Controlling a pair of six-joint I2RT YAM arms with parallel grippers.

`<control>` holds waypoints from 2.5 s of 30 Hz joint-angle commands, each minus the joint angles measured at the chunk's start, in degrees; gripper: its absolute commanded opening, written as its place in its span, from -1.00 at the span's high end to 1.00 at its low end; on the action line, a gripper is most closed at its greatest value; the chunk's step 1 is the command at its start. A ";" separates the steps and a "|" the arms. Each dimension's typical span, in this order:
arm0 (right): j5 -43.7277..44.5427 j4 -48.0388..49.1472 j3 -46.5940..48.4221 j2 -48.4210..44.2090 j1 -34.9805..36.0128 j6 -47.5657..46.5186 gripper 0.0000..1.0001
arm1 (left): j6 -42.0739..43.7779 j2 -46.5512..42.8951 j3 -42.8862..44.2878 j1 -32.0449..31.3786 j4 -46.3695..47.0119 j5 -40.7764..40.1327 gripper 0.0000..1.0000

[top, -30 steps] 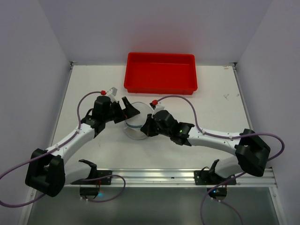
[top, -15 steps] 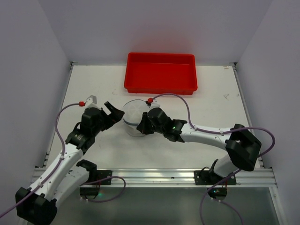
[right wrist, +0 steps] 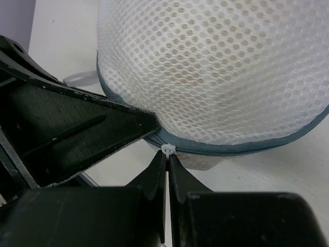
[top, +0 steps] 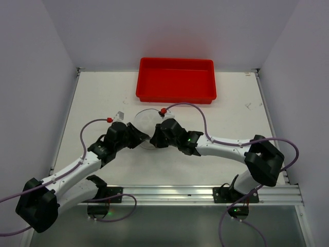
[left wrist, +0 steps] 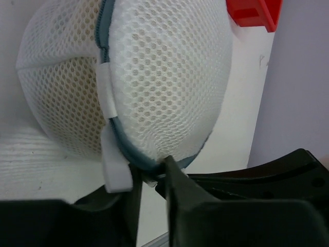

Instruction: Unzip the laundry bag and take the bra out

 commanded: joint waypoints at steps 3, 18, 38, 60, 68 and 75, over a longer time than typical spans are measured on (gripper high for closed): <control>4.64 -0.64 -2.99 -6.47 0.12 -2.94 1.00 | 1.22 -1.01 2.11 0.04 3.56 -4.55 1.00; -0.42 -13.39 -10.82 -20.90 -5.15 -16.22 1.00 | 39.88 13.65 13.86 13.92 -0.57 22.86 0.93; -2.46 -1.17 3.07 -2.26 -1.90 -2.78 1.00 | 9.50 1.53 5.63 9.10 3.28 13.99 -0.83; 5.80 -12.85 -11.60 -19.92 -3.57 -10.42 1.00 | 24.69 14.80 14.59 7.85 0.58 9.85 1.00; -6.22 -10.94 -7.84 -17.39 -3.48 -14.13 1.00 | 44.37 21.39 25.04 12.61 -7.42 16.54 0.70; -8.80 -2.50 5.07 -3.69 -0.67 -7.71 1.00 | 35.18 17.45 25.49 13.22 -8.82 10.68 -1.00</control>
